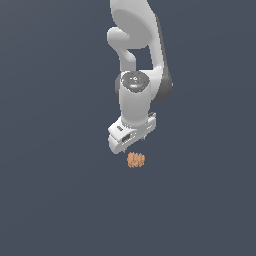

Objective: Pick up the object and move it to a goal position.

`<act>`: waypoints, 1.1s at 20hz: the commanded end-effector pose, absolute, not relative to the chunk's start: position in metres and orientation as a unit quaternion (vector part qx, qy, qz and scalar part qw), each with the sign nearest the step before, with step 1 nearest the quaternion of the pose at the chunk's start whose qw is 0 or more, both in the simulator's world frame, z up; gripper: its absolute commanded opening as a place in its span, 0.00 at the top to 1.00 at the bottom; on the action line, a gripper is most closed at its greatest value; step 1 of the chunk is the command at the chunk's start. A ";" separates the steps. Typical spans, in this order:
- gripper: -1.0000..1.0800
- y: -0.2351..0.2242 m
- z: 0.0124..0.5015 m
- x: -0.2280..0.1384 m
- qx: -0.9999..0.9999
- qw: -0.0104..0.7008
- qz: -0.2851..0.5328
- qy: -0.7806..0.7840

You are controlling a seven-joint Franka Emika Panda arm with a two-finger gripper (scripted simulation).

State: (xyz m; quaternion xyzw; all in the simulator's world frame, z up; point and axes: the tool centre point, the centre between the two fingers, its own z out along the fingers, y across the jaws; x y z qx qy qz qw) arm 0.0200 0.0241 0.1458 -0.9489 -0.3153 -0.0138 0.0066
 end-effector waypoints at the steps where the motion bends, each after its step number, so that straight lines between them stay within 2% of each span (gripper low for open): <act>1: 0.04 0.025 0.141 0.022 -0.936 0.005 -0.012 -0.352; 22: 0.04 0.035 0.100 0.036 -0.785 0.000 -0.001 -0.619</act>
